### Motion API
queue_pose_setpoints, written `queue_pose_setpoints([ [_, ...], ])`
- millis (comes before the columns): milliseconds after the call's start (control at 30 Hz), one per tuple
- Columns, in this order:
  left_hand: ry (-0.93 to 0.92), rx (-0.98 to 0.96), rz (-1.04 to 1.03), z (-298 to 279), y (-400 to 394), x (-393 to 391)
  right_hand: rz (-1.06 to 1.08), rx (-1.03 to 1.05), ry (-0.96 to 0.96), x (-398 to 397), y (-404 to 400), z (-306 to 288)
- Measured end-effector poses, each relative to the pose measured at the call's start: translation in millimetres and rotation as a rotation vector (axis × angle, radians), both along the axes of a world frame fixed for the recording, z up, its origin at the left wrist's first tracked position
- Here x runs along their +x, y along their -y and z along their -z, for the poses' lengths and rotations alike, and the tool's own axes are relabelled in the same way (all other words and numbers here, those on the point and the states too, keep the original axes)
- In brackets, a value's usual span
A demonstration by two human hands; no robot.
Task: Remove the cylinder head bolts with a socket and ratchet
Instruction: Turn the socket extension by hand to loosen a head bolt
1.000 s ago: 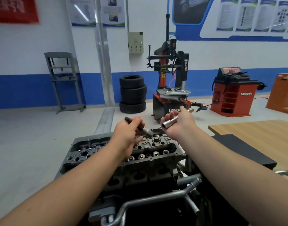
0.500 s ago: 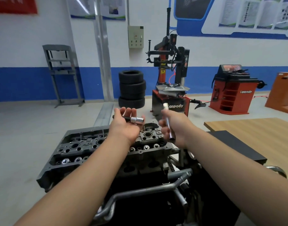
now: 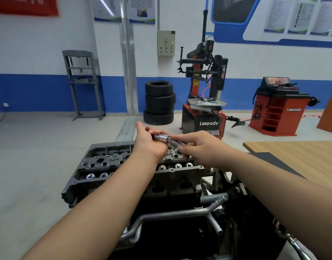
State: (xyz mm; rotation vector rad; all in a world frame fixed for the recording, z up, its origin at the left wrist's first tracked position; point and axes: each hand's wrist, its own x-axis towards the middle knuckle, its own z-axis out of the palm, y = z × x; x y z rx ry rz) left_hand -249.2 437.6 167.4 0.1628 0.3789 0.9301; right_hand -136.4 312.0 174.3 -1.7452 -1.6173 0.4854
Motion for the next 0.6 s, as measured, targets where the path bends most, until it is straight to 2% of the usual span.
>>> queue_pose_setpoints([
  [167, -0.074, 0.032, -0.015, -5.9, 9.0, -8.9, -0.008, -0.027, -0.021, -5.8, -2.4, -4.8],
  [300, -0.135, 0.015, -0.019, -6.3, 16.6, -12.3, 0.017, -0.068, 0.075, -9.8, -1.7, -9.6],
  [400, -0.141, -0.018, -0.044, -7.1, 20.6, -12.1, 0.06, -0.043, 0.176, -12.8, -1.1, -13.4],
  [600, -0.129, -0.057, -0.05, -11.1, 22.8, -4.8, 0.099, 0.029, 0.26, -18.0, -5.0, -18.4],
])
